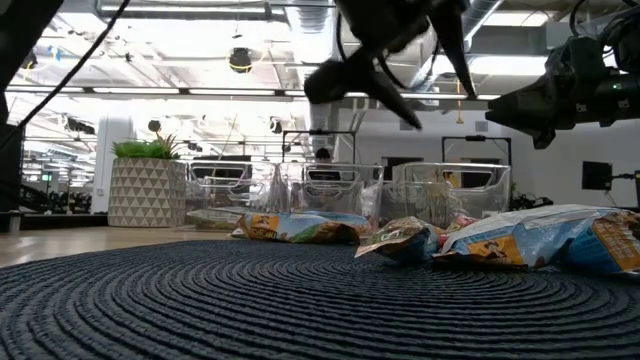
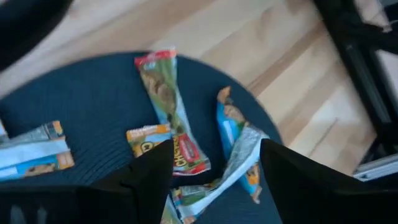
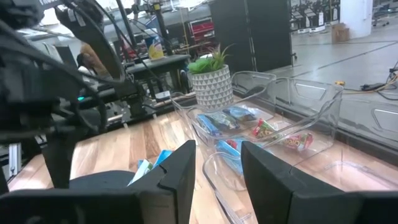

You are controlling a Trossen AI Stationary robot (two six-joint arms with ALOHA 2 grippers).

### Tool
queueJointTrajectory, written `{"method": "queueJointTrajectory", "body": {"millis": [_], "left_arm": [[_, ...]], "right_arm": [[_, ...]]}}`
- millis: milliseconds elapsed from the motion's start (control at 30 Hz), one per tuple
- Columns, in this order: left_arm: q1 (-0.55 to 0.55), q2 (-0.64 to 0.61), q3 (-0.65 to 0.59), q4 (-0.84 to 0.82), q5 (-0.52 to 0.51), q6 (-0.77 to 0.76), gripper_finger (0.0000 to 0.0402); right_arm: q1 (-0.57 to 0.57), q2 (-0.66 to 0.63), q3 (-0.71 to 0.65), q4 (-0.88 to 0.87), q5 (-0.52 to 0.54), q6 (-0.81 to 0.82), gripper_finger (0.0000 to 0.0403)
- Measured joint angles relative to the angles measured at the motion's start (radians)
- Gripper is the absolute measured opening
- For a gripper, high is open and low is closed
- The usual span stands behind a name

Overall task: Pick and place Granola Bars by type
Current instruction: Put the red granola bar into the middle transparent bin

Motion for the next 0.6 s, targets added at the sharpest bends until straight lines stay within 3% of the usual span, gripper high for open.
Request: {"method": "queueJointTrajectory", "body": {"millis": [367,600], "left_arm": [[0.002,0.081,0.002,0.059,0.028,0.022,0.0183],[0.012,0.145,0.028,0.087,0.057,0.039,0.0184]], "right_arm": [[0.0,0.0,0.0,0.0,0.0,0.0,0.0123],[0.0,0.004,0.0,0.0,0.002,0.0,0.0123]]}}
